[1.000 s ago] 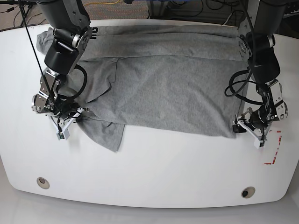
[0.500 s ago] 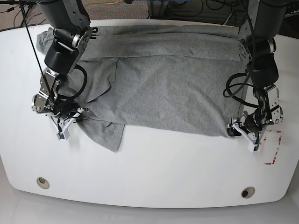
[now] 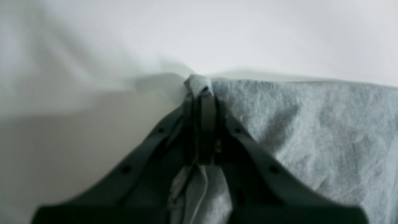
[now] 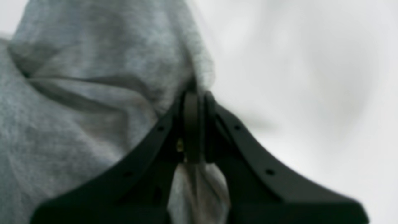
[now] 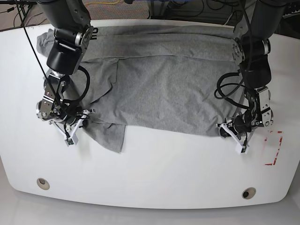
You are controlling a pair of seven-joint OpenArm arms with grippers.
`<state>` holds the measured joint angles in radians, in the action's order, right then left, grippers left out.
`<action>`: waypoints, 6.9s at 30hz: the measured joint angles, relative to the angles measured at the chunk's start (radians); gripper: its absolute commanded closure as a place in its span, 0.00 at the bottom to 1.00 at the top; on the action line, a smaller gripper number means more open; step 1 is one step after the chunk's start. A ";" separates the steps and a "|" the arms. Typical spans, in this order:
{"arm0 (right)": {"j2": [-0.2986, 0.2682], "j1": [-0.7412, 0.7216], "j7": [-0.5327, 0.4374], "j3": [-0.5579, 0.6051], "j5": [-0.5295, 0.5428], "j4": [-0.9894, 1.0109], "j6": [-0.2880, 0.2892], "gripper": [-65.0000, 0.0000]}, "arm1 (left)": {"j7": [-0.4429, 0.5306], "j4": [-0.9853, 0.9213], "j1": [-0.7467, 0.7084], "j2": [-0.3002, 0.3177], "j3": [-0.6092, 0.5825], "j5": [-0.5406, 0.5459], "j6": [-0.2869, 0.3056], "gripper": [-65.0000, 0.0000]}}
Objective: Fold the T-shirt properly
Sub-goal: 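Fold the hem up over the shirt toward the collar with both grippers, then release the right gripper and grasp the hanging sleeve below it, then fold the sleeve up onto the shirt with the right gripper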
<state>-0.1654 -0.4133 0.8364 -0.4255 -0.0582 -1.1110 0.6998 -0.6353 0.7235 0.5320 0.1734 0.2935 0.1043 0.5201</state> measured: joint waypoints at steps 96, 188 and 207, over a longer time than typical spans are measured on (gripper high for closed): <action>0.019 0.596 0.501 0.033 0.020 -0.887 0.000 0.49 | -0.547 1.045 -0.723 0.024 0.142 -0.011 0.180 0.50; 0.151 0.196 0.584 -0.066 0.386 -0.673 -0.001 1.00 | -0.565 1.190 -0.658 0.038 0.151 -0.012 0.180 0.50; -0.010 0.597 0.579 -0.060 1.046 -0.831 -0.003 1.00 | -0.561 1.189 -0.653 0.035 0.146 -0.014 0.180 0.50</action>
<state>-0.1753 0.1841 1.4158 -0.4850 0.9878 -1.9423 0.6964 -1.1965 1.9121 -0.1215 0.2089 0.4397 0.0898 0.7002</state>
